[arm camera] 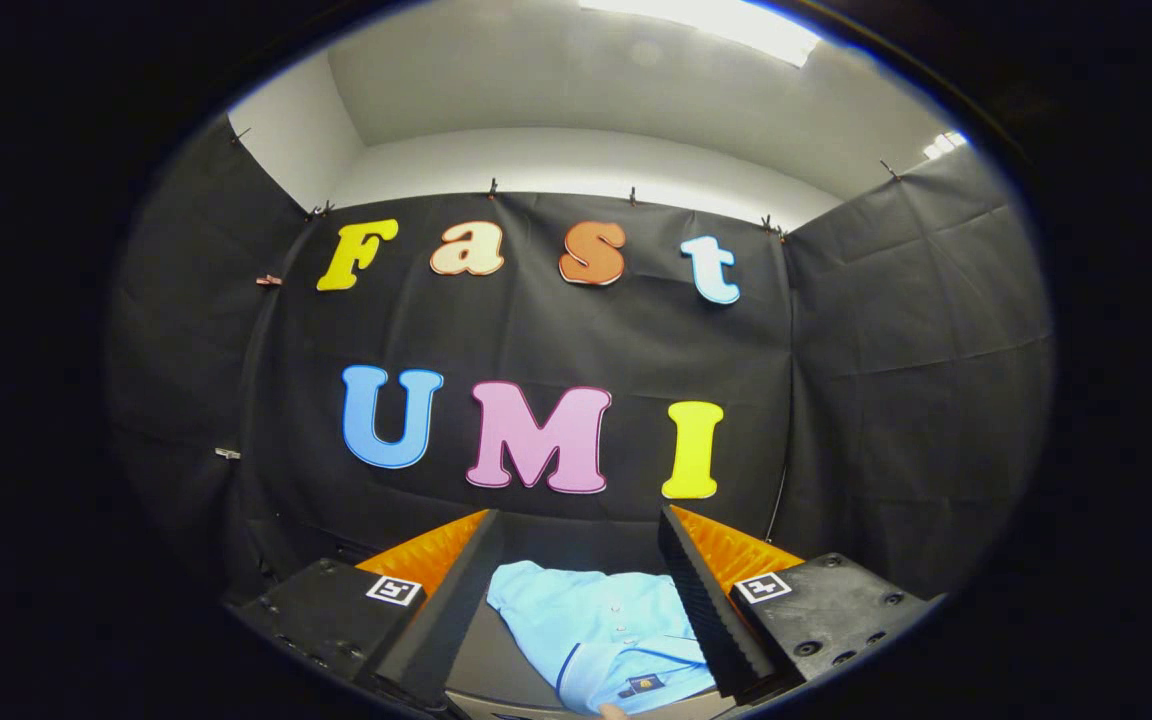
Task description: Put the clothes into the washing machine and then close the washing machine lid.
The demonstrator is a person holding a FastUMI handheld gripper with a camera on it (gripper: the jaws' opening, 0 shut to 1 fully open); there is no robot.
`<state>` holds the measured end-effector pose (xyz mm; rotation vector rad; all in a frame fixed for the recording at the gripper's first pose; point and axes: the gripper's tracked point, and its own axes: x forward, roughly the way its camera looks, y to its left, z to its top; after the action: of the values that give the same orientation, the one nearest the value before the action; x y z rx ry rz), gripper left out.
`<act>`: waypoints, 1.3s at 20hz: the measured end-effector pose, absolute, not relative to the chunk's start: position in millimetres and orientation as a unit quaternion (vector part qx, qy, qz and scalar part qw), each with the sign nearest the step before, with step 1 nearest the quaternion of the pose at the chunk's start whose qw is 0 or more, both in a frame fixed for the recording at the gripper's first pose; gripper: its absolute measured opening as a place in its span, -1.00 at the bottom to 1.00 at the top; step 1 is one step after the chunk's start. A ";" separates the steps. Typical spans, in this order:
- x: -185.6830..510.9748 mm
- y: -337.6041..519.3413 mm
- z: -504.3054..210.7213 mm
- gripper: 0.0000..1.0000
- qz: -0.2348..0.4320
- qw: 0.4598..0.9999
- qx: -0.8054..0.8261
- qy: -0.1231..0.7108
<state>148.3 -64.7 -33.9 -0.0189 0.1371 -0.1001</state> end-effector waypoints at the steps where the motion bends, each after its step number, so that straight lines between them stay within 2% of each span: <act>1: 159.0 -69.0 -42.2 0.95 -0.052 0.995 -0.007 0.080; 11: 256.6 -109.4 -155.9 0.96 -0.070 0.974 0.025 0.213; 18: 278.3 -124.3 -231.3 0.97 -0.066 0.944 0.026 0.321; 26: 271.1 -138.2 -307.4 0.97 -0.082 0.903 0.025 0.421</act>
<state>271.1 -138.2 -307.4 0.0527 0.8710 -0.1690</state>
